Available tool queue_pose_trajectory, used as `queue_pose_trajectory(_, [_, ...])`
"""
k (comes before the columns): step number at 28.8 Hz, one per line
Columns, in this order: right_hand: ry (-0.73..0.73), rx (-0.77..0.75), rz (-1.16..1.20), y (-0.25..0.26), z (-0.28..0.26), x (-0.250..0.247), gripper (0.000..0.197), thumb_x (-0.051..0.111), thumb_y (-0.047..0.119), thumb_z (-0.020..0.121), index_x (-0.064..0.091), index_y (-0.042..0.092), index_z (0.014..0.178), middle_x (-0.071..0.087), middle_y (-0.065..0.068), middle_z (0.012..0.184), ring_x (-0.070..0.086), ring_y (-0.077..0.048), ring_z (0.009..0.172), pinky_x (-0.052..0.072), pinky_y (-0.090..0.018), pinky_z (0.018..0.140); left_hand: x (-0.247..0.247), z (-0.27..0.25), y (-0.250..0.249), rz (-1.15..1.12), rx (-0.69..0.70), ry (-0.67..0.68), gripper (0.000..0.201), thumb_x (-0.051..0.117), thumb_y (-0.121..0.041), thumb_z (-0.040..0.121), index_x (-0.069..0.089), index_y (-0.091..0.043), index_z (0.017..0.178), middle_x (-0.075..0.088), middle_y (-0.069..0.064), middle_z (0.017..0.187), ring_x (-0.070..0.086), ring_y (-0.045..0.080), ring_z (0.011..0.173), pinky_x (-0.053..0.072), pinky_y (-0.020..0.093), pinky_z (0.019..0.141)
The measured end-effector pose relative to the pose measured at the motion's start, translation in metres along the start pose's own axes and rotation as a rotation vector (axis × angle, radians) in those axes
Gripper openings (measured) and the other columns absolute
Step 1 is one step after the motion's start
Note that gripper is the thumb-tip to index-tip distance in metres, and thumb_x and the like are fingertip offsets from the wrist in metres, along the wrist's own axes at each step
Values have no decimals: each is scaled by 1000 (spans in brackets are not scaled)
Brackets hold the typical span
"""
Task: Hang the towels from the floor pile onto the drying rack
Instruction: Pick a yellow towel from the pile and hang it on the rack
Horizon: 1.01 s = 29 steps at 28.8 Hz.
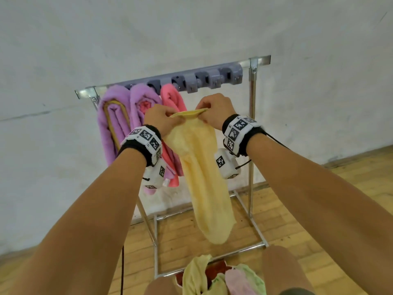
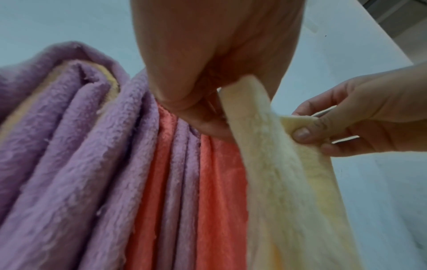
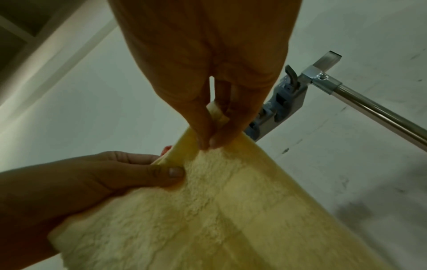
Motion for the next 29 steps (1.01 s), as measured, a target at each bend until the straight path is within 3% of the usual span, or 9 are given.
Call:
queue_pose_trajectory(5, [7, -20, 83, 15, 6, -5, 9, 76, 14, 76, 70, 21, 77, 72, -2, 79, 71, -20, 65, 61, -34, 68, -6, 14, -9, 23, 1, -34, 18, 69, -31, 87, 76, -19, 98, 65, -2, 75, 53, 10, 63, 38, 22, 56])
queue_pose_trajectory(8, [55, -82, 99, 22, 5, -5, 10, 73, 26, 82, 68, 18, 87, 72, -4, 73, 71, -18, 62, 61, -36, 70, -7, 18, -16, 23, -28, -16, 16, 65, -31, 90, 73, -18, 96, 68, 1, 79, 61, 14, 64, 45, 19, 51])
queue_pose_trajectory(11, [204, -146, 152, 25, 2, -1, 20, 60, 13, 88, 63, 26, 103, 73, -11, 78, 72, -22, 68, 60, -45, 79, -8, 22, -20, 42, -49, -13, 14, 61, -21, 88, 70, -14, 96, 69, 4, 89, 64, 20, 79, 45, 22, 60])
queue_pose_trajectory(14, [253, -189, 146, 27, 2, -4, 29, 57, 6, 85, 69, 27, 100, 72, -13, 79, 72, -26, 75, 58, -49, 81, -10, 24, -19, 5, -53, -17, 21, 59, -21, 90, 68, -17, 108, 65, 0, 99, 60, 16, 90, 45, 24, 75])
queue_pose_trajectory(16, [272, -187, 83, 29, 0, -8, 13, 65, 20, 88, 76, 17, 95, 74, -9, 83, 71, -23, 79, 56, -45, 85, -11, 24, -17, -26, -68, -17, 23, 58, -21, 91, 70, -19, 111, 66, -2, 97, 62, 16, 91, 50, 27, 81])
queue_pose_trajectory(20, [323, -180, -107, 33, -4, -7, 49, 72, 59, 78, 76, 14, 96, 72, -5, 94, 64, -19, 86, 50, -36, 80, -13, 22, -16, -125, -166, -33, 19, 54, -14, 88, 72, -16, 88, 67, 2, 78, 65, 21, 78, 55, 31, 73])
queue_pose_trajectory(22, [352, -203, -185, 36, -5, -2, 64, 72, 65, 74, 69, 3, 89, 64, -13, 81, 53, -20, 71, 41, -34, 66, -12, 21, -16, -134, -204, -41, 19, 53, -13, 86, 68, -17, 74, 68, 5, 75, 64, 22, 75, 55, 34, 72])
queue_pose_trajectory(25, [326, -244, -321, 40, -2, 0, 48, 67, 45, 86, 66, -3, 82, 53, -10, 71, 48, -21, 65, 38, -34, 62, -13, 21, -17, -237, -264, -32, 17, 53, -9, 84, 65, -10, 73, 70, 13, 78, 67, 24, 74, 60, 42, 81])
queue_pose_trajectory(29, [257, -229, -223, 36, 5, -9, 34, 62, 25, 91, 66, -2, 72, 51, -5, 62, 43, -16, 58, 35, -28, 58, -16, 18, -13, -259, -287, -33, 17, 54, -14, 83, 67, -4, 81, 64, 12, 73, 61, 25, 65, 55, 36, 71])
Point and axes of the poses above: each hand's wrist, its own z-axis towards the middle knuckle, its own x-axis out of the palm, y = z × x, the point moved 3 cm from there along z, towards the middle knuckle
